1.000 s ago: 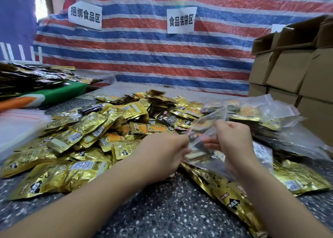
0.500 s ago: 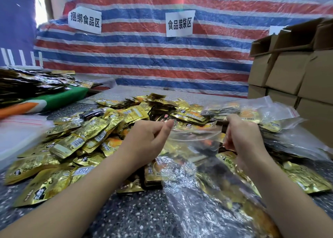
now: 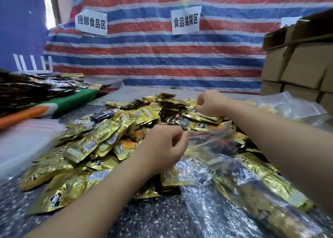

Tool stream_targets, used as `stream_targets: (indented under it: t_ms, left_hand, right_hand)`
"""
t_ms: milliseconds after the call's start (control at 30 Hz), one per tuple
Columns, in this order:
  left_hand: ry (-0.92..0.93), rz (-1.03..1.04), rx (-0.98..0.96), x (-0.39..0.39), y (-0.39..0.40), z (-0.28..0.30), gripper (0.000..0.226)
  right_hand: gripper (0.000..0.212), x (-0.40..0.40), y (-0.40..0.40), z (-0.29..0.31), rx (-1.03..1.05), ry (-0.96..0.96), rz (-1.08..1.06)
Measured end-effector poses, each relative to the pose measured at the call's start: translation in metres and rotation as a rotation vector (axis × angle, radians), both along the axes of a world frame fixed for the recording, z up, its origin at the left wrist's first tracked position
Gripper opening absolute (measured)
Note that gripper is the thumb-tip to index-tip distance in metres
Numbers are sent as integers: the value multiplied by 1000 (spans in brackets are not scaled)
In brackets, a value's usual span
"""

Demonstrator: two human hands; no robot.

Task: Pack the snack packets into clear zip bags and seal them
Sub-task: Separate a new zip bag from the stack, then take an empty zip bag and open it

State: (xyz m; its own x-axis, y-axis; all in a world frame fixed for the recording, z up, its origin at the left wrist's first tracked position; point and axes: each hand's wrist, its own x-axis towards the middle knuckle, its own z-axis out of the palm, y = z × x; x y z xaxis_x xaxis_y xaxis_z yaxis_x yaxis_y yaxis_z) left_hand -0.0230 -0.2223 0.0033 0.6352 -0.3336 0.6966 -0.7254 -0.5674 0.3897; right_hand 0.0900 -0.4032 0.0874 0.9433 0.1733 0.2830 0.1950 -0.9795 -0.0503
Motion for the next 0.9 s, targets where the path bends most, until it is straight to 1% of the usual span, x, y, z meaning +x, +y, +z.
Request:
stream_targets:
  t_ms: [67, 133, 300, 367, 500, 533, 667, 700, 767, 833, 900]
  left_hand:
    - [-17, 0, 27, 0, -1, -1, 42]
    - [-32, 5, 65, 0, -1, -3, 42]
    - [-59, 9, 118, 2, 1, -5, 39]
    - [-63, 5, 137, 3, 1, -5, 39]
    - [-48, 7, 139, 5, 1, -5, 39]
    - [-45, 8, 135, 6, 1, -5, 39]
    - [-35, 13, 121, 5, 1, -4, 39]
    - [-30, 14, 116, 4, 2, -5, 39]
    - [-14, 5, 113, 3, 3, -6, 40]
    - [-12, -5, 112, 2, 2, -6, 40]
    - [-16, -4, 99, 1, 1, -6, 40]
  right_hand:
    - [51, 18, 3, -10, -57, 77, -6]
    - [62, 33, 1, -23, -127, 147, -40]
    - [67, 47, -1, -37, -204, 228, -89]
    - [60, 46, 3, -38, -223, 222, -101]
    - [31, 44, 10, -38, -324, 128, -86]
    - [28, 42, 13, -36, -339, 113, -72]
    - [36, 36, 19, -29, -330, 40, -12]
    - [35, 34, 19, -31, -368, 21, 7]
    - [34, 30, 16, -38, -508, 5, 33]
    - [28, 28, 12, -44, -593, 6, 35]
    - [19, 27, 10, -42, -571, 1, 34]
